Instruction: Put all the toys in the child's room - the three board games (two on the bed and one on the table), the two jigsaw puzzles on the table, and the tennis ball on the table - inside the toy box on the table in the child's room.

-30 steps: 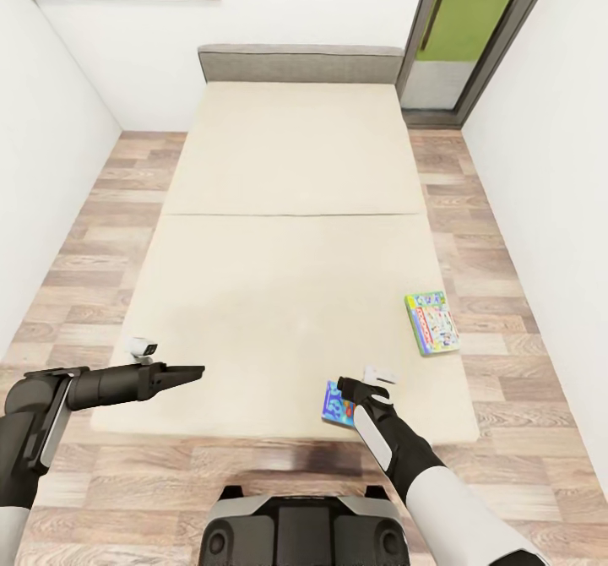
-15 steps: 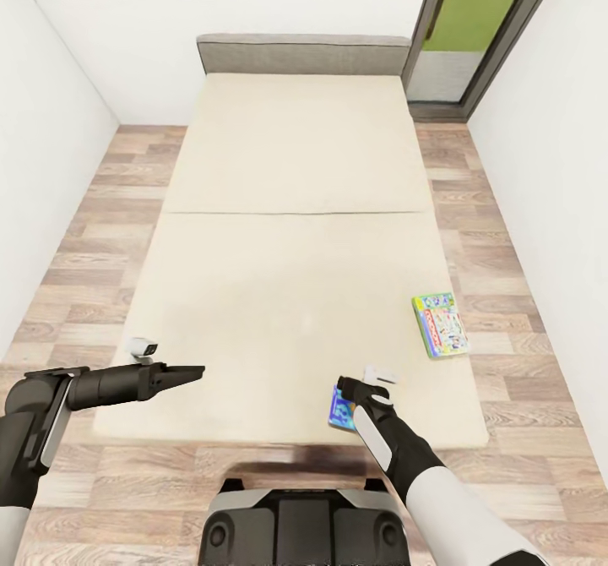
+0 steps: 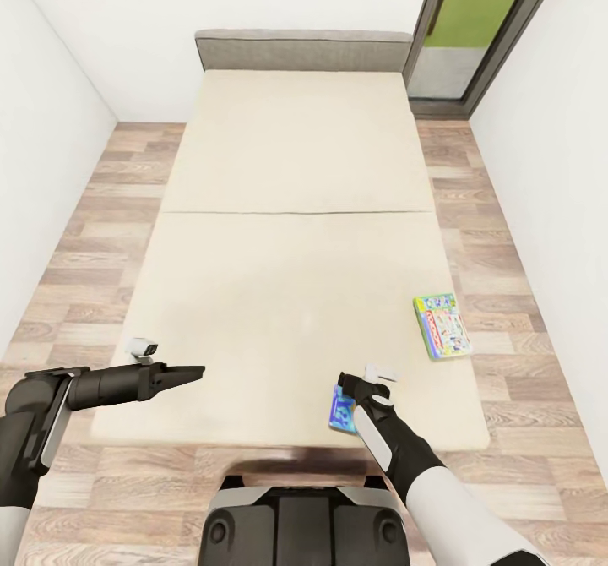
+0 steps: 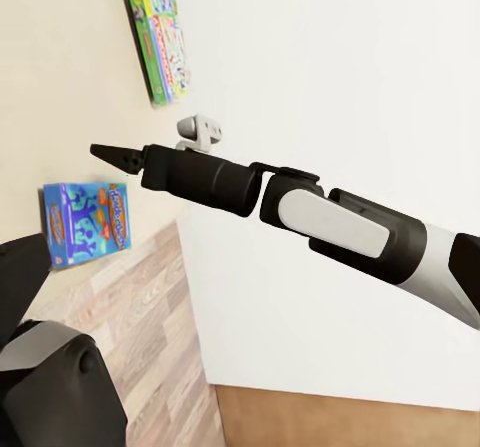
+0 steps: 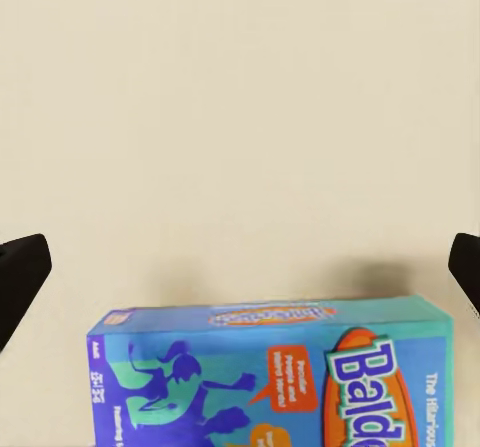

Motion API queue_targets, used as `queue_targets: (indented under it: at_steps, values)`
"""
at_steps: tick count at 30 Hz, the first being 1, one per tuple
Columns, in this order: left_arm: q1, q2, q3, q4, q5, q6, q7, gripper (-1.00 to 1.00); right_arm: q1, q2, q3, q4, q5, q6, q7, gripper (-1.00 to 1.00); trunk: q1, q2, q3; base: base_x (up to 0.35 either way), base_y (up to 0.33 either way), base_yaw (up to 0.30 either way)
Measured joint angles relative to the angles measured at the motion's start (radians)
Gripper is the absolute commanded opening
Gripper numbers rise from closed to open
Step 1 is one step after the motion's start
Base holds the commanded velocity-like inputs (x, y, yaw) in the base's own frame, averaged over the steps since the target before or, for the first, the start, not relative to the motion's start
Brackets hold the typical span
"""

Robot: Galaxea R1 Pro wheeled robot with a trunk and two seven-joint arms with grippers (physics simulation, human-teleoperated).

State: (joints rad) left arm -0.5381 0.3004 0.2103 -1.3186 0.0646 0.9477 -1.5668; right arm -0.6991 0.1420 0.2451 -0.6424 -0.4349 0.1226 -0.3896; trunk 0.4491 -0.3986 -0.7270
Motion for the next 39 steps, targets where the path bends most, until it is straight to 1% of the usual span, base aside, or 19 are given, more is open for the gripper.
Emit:
queue_targets:
  at_steps: [5, 13, 39]
  values:
    - [0.0, 0.0, 0.0, 0.0, 0.0, 0.0, 0.0, 1.0, 0.0, 0.001, 0.0, 0.0, 0.0, -0.001, 0.0, 1.0, 0.0, 0.0, 0.0, 0.168, 0.0, 0.0]
    - [0.0, 0.0, -0.001, 0.0, -0.001, 0.0, 0.0, 1.0, 0.0, 0.001, 0.0, 0.0, 0.0, 0.0, 0.001, 1.0, 0.0, 0.0, -0.003, 0.031, 0.0, 0.0]
    - [0.0, -0.003, -0.002, 0.0, -0.001, -0.001, 0.0, 1.0, 0.0, 0.0, 0.0, 0.0, -0.001, 0.0, 0.001, 1.0, 0.0, 0.0, -0.041, 0.001, 0.0, 0.0]
